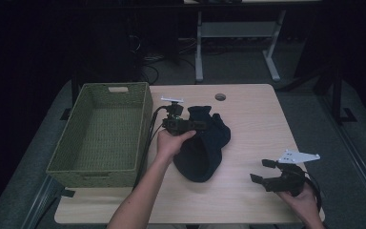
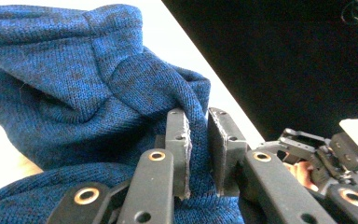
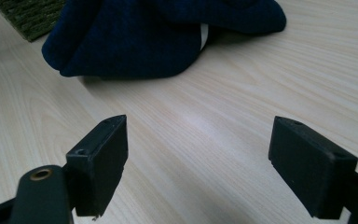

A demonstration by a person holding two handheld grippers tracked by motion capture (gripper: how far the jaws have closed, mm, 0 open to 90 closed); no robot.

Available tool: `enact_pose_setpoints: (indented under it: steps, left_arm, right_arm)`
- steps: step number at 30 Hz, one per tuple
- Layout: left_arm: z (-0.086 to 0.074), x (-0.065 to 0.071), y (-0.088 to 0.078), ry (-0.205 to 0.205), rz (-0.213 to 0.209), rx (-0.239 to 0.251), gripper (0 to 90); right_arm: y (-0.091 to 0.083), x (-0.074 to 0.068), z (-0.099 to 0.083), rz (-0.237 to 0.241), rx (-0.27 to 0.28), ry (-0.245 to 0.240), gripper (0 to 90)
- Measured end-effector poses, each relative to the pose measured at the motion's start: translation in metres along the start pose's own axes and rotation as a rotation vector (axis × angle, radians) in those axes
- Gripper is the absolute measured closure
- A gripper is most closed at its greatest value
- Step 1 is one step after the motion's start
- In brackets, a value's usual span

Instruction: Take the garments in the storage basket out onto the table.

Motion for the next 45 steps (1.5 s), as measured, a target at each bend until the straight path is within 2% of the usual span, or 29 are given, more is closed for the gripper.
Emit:
enact_pose_setpoints:
  steps: [7, 13, 22, 30, 35, 39, 42, 45]
  left_arm:
    - [-0.009, -0.009, 0.001, -0.012, 0.014, -0.003, 75.5]
    - [-0.014, -0.014, -0.002, -0.021, 0.026, 0.010, 68.5]
    - [-0.018, -0.020, -0.013, -0.026, 0.032, 0.047, 65.3]
    - [-0.023, -0.018, -0.016, -0.012, 0.030, 0.062, 65.4]
    - [-0.026, -0.021, -0.018, -0.009, 0.036, 0.060, 65.3]
    - [-0.027, -0.021, -0.020, -0.011, 0.035, 0.065, 65.5]
    - [-0.028, -0.021, -0.020, -0.010, 0.034, 0.066, 65.7]
    - [-0.028, -0.021, -0.020, -0.010, 0.035, 0.064, 65.7]
  right_arm:
    - [0.006, -0.004, 0.002, 0.009, -0.011, -0.012, 19.7]
    - [0.011, -0.008, 0.006, 0.022, -0.021, -0.020, 21.2]
    - [0.025, -0.018, 0.020, 0.079, -0.046, -0.034, 27.6]
    - [0.040, -0.033, 0.042, 0.139, -0.054, -0.060, 40.0]
    - [0.054, -0.040, 0.054, 0.182, -0.052, -0.053, 54.3]
    - [0.069, -0.041, 0.058, 0.206, -0.075, -0.045, 65.5]
    - [0.079, -0.042, 0.059, 0.237, -0.082, -0.029, 70.6]
    - [0.089, -0.043, 0.057, 0.242, -0.108, -0.016, 73.3]
Point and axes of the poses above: each handheld gripper's, and its own axes: y roughly forward along the jaws, z roughly out of its top, x roughly to its right, the point moved 5 cm from there along y, roughly forward along the jaws, and after that the axes turned 6 degrees about z, right-handed, at the moved point
